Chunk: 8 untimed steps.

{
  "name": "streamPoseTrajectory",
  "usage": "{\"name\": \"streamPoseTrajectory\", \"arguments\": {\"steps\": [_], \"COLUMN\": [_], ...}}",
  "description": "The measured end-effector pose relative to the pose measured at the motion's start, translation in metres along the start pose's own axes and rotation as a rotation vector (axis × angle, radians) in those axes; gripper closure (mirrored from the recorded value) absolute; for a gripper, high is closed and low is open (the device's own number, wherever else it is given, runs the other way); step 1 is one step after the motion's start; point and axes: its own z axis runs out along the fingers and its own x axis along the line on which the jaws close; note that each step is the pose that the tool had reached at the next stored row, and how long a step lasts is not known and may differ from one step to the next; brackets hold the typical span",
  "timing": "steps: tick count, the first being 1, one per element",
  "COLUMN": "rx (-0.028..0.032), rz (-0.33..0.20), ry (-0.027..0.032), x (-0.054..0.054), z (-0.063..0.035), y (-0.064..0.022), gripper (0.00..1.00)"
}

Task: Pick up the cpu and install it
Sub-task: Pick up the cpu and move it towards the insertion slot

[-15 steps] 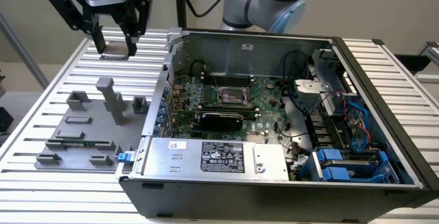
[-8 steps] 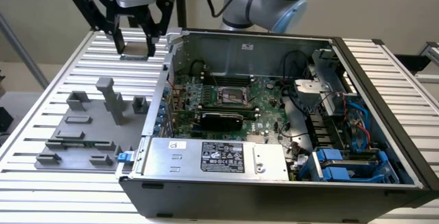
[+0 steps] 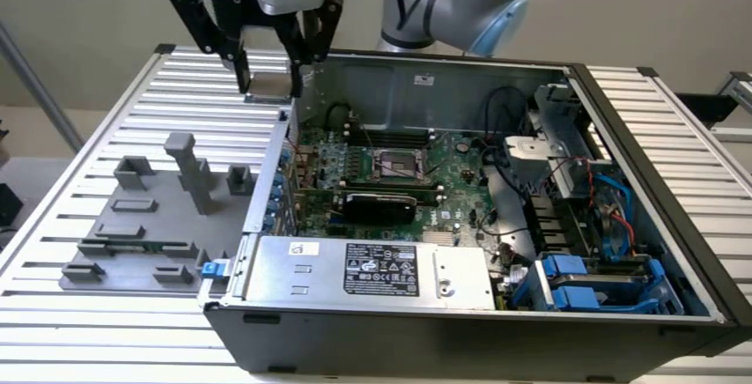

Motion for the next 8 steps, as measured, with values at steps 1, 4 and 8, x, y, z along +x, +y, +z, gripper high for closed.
{"name": "streamPoseTrajectory", "arguments": {"steps": [1,4,8], "rx": [-0.0002,-0.0003,-0.0003], "rz": [0.0,0.0,0.0], "ry": [0.0,0.0,0.0], "x": [-0.005,-0.018,-0.037], "z": [-0.0001,-0.0003,-0.0006], "y": [0.0003,0.0013,0.004], "gripper": [0.45,0.45,0.45]}}
